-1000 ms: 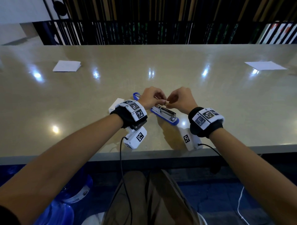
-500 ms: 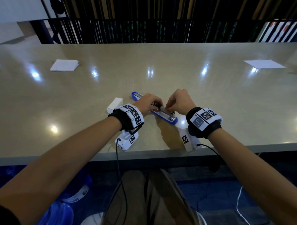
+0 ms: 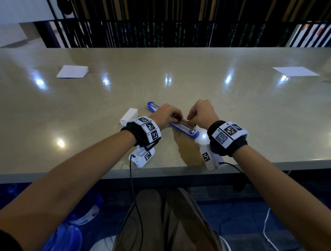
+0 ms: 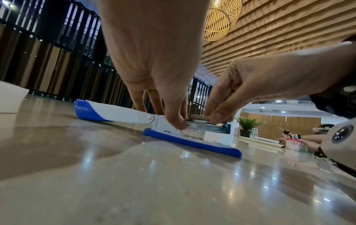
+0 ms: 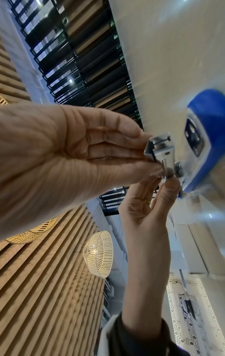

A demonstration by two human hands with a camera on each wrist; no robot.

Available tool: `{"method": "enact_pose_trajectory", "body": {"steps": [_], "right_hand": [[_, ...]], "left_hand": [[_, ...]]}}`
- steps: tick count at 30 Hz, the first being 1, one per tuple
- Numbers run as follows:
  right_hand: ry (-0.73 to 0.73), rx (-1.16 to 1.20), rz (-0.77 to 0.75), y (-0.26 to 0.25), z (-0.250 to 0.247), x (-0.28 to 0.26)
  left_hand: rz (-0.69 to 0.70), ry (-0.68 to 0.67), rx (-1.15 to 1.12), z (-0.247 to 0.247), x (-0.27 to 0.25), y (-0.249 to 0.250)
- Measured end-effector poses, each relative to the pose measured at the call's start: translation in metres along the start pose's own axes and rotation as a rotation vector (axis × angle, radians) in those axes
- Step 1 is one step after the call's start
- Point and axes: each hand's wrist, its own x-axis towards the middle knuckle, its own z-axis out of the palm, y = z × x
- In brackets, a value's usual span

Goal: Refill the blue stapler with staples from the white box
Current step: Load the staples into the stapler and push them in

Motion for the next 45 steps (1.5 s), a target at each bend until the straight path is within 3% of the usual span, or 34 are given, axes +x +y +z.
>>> {"method": "enact_pose_trajectory", "body": {"steps": [6,10,16,24,39,43,45], "right_hand": [[0.078,-0.063,-0.046,-0.001,0.009,-0.006],[0.08,-0.032,-0.055,-0.001,0.008,-0.007],[0.069,-0.005,-0.074,-0.001,0.005,-0.008],[0.047,0.028,-0.065,0.0,0.004,-0.004],[-0.05,0.154,-0.028,0.008,0.002,0.001],[-0.036,0.16,-0.021,0.01,0.007,0.001],[-0.016,0.177,-0.021,0.011,0.008,0.002]], "left_hand": [[0.08,0.116,-0.056,-0.006,-0.004,0.003],[0.081,0.096,0.048,-0.005,-0.002,0.005],[-0.117,0.153,-0.126,0.0,0.002,0.01],[-0.3,0.006,-0.332,-0.01,0.003,0.012],[-0.216,-0.036,-0.465,-0.019,0.002,0.009],[-0.176,-0.009,-0.474,-0.019,0.001,0.004],[-0.163,-0.057,-0.436,-0.018,0.001,-0.001]]}}
